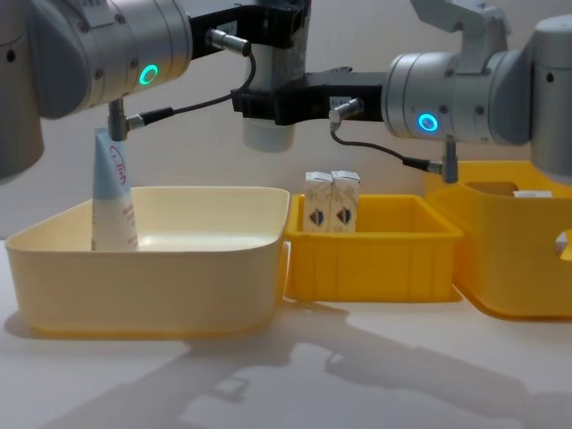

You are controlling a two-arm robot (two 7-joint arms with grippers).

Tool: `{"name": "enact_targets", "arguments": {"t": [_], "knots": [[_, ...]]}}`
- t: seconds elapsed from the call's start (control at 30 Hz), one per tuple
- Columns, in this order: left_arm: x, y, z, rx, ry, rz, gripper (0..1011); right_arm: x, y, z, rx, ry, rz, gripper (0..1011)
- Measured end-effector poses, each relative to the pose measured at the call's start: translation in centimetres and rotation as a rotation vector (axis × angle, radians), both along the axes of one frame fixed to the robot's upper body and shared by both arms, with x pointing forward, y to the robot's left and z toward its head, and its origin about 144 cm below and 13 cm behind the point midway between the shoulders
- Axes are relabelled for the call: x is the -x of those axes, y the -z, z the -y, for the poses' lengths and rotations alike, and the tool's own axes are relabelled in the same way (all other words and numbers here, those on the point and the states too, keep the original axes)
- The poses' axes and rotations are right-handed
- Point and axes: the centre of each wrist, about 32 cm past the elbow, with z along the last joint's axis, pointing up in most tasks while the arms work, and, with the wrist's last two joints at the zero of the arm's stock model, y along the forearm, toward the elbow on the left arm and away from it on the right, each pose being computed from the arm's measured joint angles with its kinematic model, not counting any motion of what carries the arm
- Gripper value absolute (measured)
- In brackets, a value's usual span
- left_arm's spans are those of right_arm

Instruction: Bimanual collaborative sorting of washing and personal care products

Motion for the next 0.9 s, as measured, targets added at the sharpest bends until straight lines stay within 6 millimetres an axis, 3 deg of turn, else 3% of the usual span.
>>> {"name": "enact_targets", "arguments": {"t": [0.63, 0.9], "knots": [[0.0, 0.01, 0.01, 0.0, 0.0, 0.0, 246, -0.03, -0.04, -0.01, -0.001, 0.0, 0.0, 577], [0.0, 0.01, 0.01, 0.0, 0.0, 0.0, 492, -0.03, -0.04, -0.02, -0.001, 0.0, 0.0, 577]]}}
